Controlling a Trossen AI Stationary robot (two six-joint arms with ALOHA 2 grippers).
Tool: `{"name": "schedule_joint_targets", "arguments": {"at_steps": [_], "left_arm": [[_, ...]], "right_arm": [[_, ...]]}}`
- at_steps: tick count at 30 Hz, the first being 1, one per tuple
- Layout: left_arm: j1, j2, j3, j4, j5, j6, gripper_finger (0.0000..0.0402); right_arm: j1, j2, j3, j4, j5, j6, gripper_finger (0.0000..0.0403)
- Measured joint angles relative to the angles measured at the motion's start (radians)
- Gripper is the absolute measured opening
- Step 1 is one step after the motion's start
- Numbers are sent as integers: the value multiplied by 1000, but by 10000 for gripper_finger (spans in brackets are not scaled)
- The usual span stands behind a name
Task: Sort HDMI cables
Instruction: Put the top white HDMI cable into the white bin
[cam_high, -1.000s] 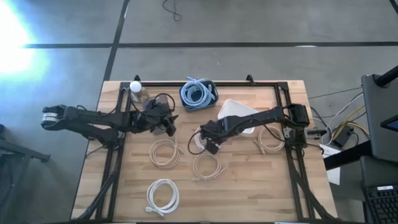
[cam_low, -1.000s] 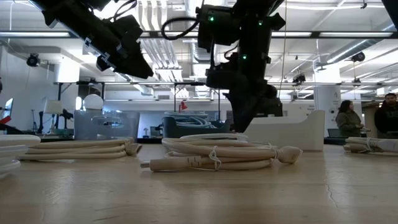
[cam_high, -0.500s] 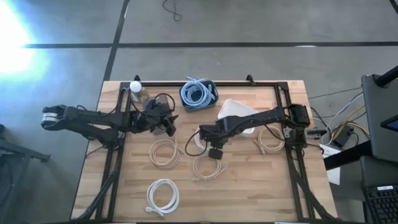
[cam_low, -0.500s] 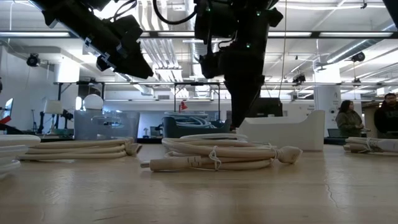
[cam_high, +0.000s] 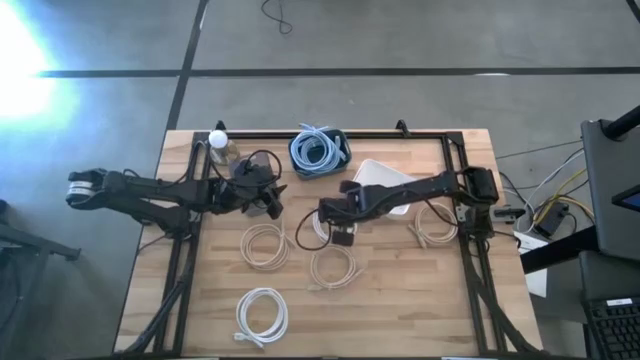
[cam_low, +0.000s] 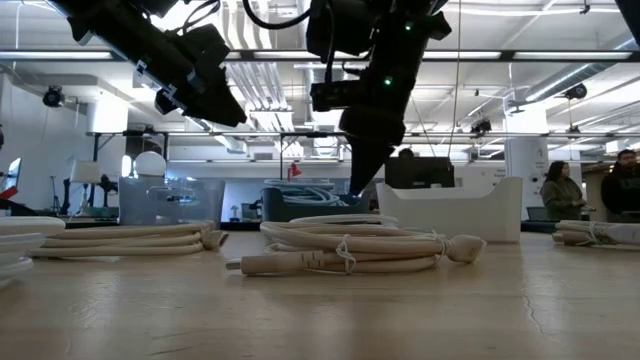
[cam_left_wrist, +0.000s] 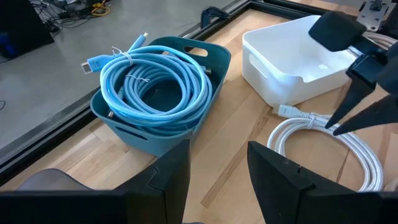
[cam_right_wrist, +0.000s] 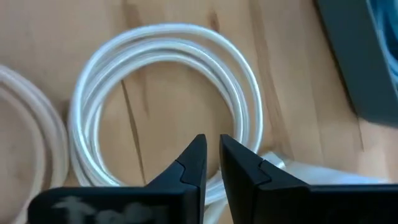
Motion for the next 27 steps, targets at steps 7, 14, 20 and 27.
{"name": "schedule_joint_targets", "arguments": {"at_steps": [7,14,20,27], "left_arm": [[0,0,-1,0,0,5,163],[0,0,-1,-1,0,11,163],[0,0,-1,-1,0,12,163],[1,0,-2,-1,0,12,163]], "right_arm": [[1,0,0,-1,-134,-28,38],[1,0,0,-2,-134,-28,59],[3,0,0,-11,-162,9,96],[23,0,-8,-10,-336,10,133]]}}
